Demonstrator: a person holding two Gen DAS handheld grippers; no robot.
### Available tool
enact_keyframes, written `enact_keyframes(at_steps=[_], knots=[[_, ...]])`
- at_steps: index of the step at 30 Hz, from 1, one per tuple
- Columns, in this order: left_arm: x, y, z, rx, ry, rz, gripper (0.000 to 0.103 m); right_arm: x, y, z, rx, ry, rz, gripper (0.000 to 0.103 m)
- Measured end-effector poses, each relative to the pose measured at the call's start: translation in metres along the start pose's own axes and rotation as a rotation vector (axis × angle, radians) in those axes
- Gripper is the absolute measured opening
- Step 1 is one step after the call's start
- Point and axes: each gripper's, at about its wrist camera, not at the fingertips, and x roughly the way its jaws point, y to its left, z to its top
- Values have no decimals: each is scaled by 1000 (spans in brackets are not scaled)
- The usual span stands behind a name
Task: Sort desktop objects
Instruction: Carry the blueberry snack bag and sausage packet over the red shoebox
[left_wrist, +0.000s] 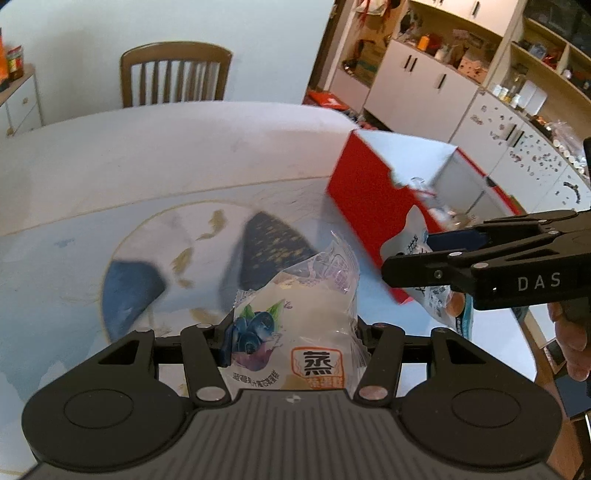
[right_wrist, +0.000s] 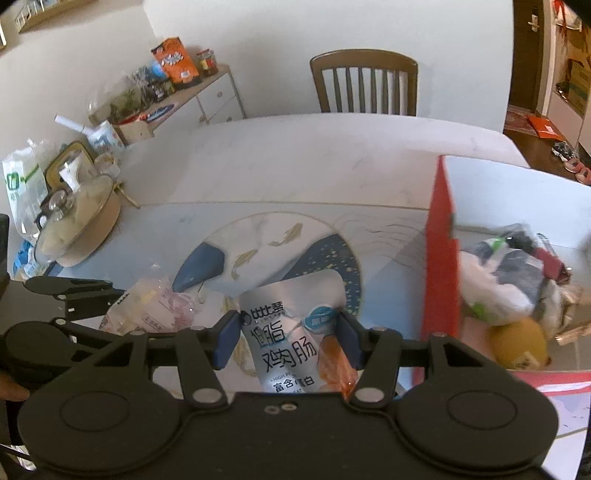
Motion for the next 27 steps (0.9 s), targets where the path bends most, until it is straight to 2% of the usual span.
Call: enact_keyframes(at_steps=[11, 19, 27], knots=[[9, -51, 33, 31, -40, -38, 54, -44, -45, 11, 34, -84, 1, 56], [23, -83, 59, 48, -40, -60, 54, -69, -92, 26, 37, -151, -47, 56], [45, -115, 85, 82, -31, -66, 54, -77, -136, 29, 57, -180, -114, 56]])
